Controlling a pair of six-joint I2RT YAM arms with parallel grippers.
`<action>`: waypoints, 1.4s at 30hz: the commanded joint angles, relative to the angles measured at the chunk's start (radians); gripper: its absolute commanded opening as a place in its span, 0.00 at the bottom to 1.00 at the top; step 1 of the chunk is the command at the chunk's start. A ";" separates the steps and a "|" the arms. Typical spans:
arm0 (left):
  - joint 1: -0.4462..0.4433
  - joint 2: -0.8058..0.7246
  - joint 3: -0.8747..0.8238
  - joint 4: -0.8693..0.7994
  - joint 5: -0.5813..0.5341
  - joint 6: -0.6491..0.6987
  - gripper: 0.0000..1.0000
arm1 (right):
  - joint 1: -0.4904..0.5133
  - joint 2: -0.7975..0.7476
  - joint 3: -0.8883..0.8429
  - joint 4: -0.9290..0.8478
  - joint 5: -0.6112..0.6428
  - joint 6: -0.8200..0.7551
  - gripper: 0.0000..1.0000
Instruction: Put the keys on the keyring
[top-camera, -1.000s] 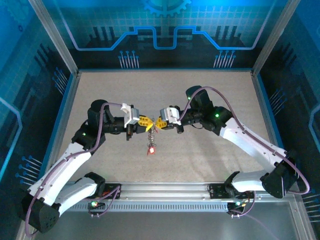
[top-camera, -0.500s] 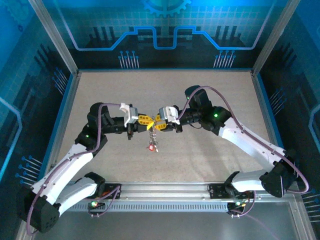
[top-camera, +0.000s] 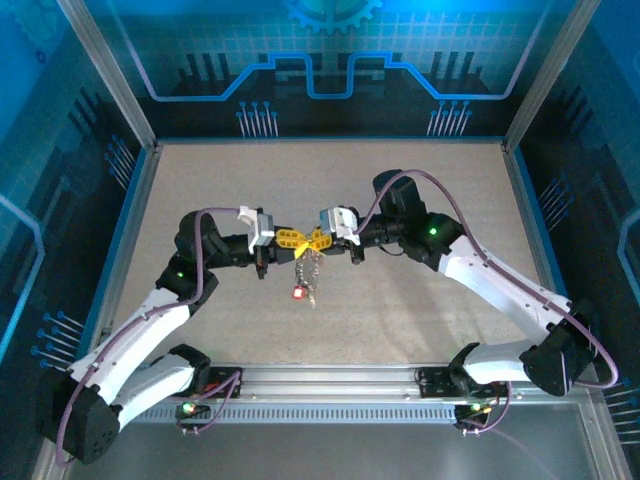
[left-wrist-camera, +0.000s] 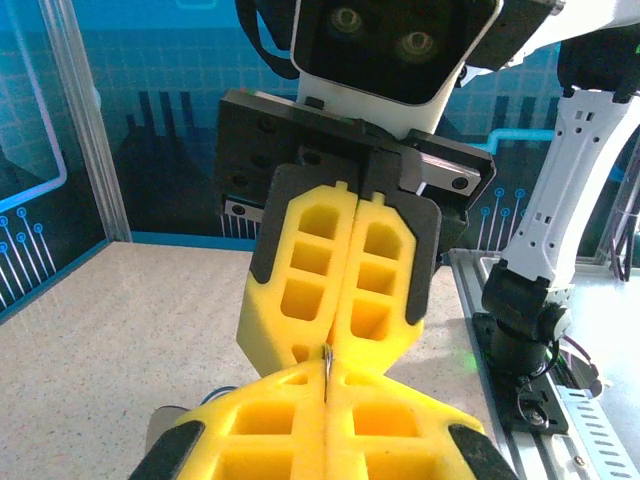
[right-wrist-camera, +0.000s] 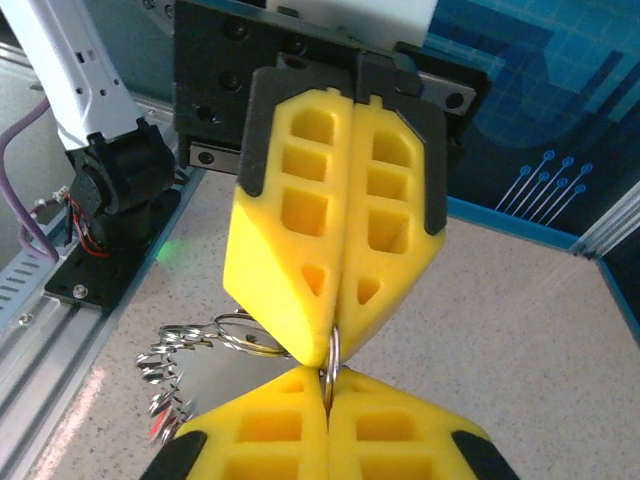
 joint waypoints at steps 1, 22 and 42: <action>-0.011 -0.028 0.022 -0.038 -0.032 0.042 0.00 | 0.007 -0.006 -0.006 0.017 -0.011 -0.005 0.00; -0.024 -0.023 0.226 -0.740 -0.234 0.460 0.36 | 0.090 0.093 0.158 -0.208 0.246 -0.070 0.00; -0.051 0.052 0.254 -0.719 -0.255 0.467 0.08 | 0.102 0.111 0.153 -0.170 0.181 -0.069 0.00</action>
